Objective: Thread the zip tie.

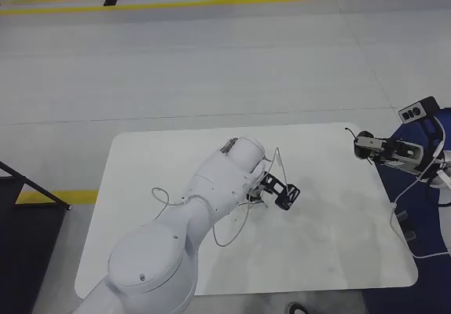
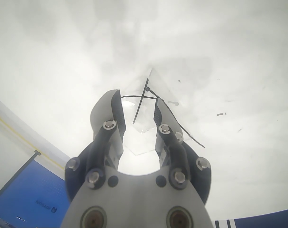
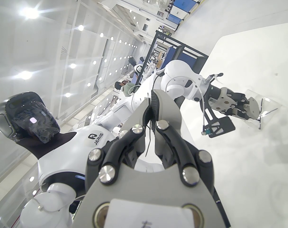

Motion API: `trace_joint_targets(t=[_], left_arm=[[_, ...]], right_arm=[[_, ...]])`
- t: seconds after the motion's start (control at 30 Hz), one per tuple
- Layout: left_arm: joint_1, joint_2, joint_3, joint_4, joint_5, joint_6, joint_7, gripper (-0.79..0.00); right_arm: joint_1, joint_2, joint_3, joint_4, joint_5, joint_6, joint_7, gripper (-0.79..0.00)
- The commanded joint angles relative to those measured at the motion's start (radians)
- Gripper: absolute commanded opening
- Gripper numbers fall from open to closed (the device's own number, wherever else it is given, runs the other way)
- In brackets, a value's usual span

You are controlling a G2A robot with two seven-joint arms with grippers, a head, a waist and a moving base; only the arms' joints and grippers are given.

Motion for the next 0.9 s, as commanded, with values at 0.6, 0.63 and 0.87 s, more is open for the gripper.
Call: trace_joint_targets(t=[0.6,0.63,0.87], left_arm=[[-0.021,0.003,-0.083,0.074,-0.245,0.0,-0.117,-0.785],[-0.02,0.005,-0.093,0.076,-0.268,0.0,-0.114,-0.785],[-0.021,0.011,-0.115,0.071,-0.325,0.0,-0.142,-0.785]], right_arm=[[0.0,0.0,0.0,0.0,0.0,0.0,0.0,-0.785],[0.0,0.0,0.0,0.0,0.0,0.0,0.0,-0.785],[0.0,0.0,0.0,0.0,0.0,0.0,0.0,-0.785]])
